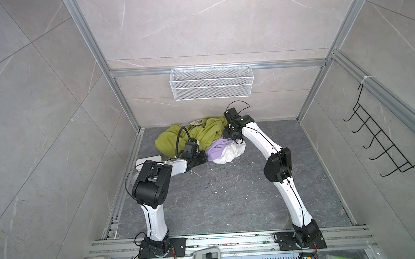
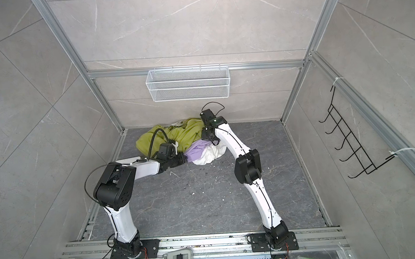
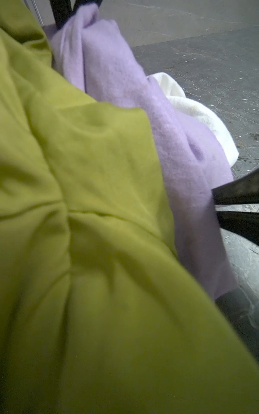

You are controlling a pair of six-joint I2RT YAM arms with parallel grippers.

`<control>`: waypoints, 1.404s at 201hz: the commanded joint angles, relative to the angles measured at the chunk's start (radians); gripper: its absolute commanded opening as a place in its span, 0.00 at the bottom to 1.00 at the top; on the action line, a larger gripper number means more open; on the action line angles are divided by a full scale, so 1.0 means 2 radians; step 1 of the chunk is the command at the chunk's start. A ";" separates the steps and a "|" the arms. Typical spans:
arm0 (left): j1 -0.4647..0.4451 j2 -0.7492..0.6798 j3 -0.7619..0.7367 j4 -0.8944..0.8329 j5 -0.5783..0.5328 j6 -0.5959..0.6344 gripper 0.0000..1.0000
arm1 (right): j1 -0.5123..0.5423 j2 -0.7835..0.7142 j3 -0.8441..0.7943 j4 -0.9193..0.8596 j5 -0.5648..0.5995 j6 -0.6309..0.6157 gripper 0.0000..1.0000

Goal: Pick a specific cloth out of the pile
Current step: 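Lower the right gripper onto the lavender shirt and close on it, then lift lavender shirt with right gripper while left gripper holds green jacket down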

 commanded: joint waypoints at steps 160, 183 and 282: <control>-0.019 -0.073 0.011 -0.016 -0.028 0.025 0.00 | 0.003 -0.111 -0.055 0.045 -0.025 -0.023 0.00; -0.021 -0.085 0.007 -0.016 -0.033 0.024 0.00 | 0.004 -0.122 -0.063 0.052 -0.025 -0.023 0.00; -0.024 -0.133 0.007 -0.028 -0.046 0.028 0.00 | 0.003 -0.139 -0.041 0.051 -0.028 -0.027 0.00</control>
